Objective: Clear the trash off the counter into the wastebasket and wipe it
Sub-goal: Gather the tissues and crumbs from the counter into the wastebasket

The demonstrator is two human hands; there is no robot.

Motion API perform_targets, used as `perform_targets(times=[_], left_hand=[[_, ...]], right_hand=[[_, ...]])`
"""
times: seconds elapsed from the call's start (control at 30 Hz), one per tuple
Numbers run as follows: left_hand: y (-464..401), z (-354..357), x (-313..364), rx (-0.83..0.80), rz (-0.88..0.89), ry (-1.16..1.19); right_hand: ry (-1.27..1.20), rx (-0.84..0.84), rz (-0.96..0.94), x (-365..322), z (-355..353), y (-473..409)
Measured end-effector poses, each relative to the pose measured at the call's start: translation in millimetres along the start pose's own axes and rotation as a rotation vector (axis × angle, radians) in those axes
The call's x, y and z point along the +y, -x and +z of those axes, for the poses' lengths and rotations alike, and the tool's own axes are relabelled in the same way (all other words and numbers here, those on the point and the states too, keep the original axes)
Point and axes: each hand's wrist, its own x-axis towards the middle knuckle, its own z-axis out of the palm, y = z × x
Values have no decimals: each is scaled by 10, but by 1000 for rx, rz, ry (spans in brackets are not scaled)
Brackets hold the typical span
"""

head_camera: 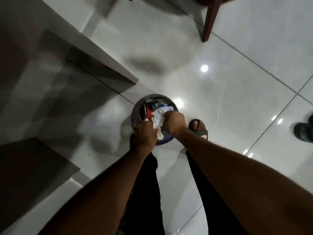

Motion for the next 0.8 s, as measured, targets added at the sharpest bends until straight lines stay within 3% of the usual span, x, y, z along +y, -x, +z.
perform_targets(times=[0.07,0.17,0.37,0.5,0.63,0.73,0.8], left_hand=[[-151,71,-38,-39,51,4],[-283,0,-47,-56,100,-59],[37,-689,270,172,139,-108],[831,-1513,755,358,448,-245],[1712,-2368,1067,662,729,-296],[2177,-3040,947,833,705,-389],[2361,-3512,644,882,567,-451]], right_hand=[[19,-82,20,37,82,-163],[18,-57,25,26,60,-250],[-35,238,-20,-142,-357,235],[-192,465,-115,-523,-931,1032],[-362,676,-151,-1044,-1574,1854],[-426,776,-229,-1574,-2043,2351],[-431,814,-337,-2058,-2249,2624]])
